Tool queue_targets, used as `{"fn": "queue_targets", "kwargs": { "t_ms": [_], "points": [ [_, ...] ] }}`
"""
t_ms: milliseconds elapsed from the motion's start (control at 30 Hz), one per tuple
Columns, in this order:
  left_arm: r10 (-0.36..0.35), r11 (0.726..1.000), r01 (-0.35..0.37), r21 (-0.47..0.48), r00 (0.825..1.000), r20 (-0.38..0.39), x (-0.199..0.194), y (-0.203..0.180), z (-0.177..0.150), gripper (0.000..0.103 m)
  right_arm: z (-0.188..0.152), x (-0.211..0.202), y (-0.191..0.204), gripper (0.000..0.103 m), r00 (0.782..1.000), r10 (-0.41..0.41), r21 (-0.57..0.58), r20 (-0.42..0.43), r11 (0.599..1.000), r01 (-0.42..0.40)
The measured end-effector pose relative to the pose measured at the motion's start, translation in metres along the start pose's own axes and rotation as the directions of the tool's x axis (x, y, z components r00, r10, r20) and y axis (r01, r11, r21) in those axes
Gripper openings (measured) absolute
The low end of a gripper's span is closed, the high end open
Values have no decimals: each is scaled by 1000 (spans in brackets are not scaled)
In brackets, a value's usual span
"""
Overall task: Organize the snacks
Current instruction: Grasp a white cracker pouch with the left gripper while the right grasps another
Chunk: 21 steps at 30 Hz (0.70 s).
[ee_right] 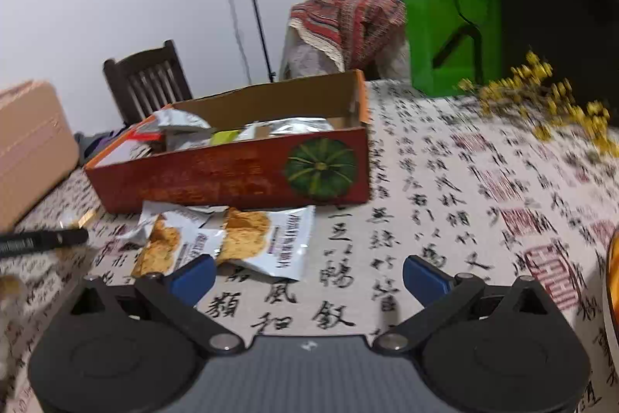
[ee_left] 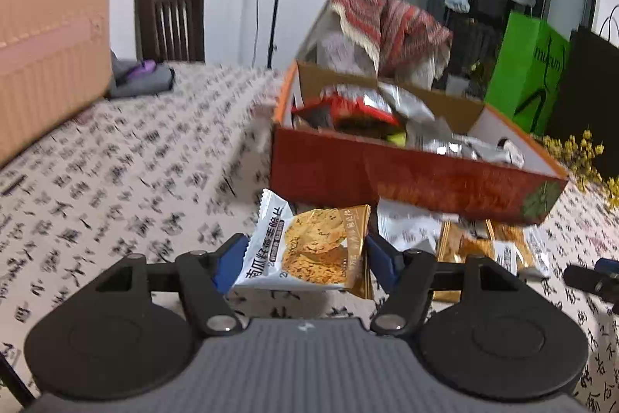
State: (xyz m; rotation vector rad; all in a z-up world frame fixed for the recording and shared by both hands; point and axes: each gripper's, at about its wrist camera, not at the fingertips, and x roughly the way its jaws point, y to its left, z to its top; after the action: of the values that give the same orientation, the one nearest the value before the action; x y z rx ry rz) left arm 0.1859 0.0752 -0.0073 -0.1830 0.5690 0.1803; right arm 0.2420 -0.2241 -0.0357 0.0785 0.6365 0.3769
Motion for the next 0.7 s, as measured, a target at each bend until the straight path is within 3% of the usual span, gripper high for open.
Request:
{"fn": "queue_targets", "kwargs": {
  "t_ms": [400, 533, 700],
  "points": [
    [0, 1000, 1, -7, 998, 70, -16, 4, 3, 69, 12, 40, 90, 101, 993, -7, -85, -118, 996, -3],
    [15, 1000, -14, -6, 997, 73, -17, 4, 1, 69, 17, 62, 108, 94, 989, -46, -56, -144, 998, 39],
    [13, 1000, -12, -23, 998, 63, -15, 8, 2, 69, 15, 75, 123, 95, 983, -116, -96, -139, 990, 103]
  ]
}}
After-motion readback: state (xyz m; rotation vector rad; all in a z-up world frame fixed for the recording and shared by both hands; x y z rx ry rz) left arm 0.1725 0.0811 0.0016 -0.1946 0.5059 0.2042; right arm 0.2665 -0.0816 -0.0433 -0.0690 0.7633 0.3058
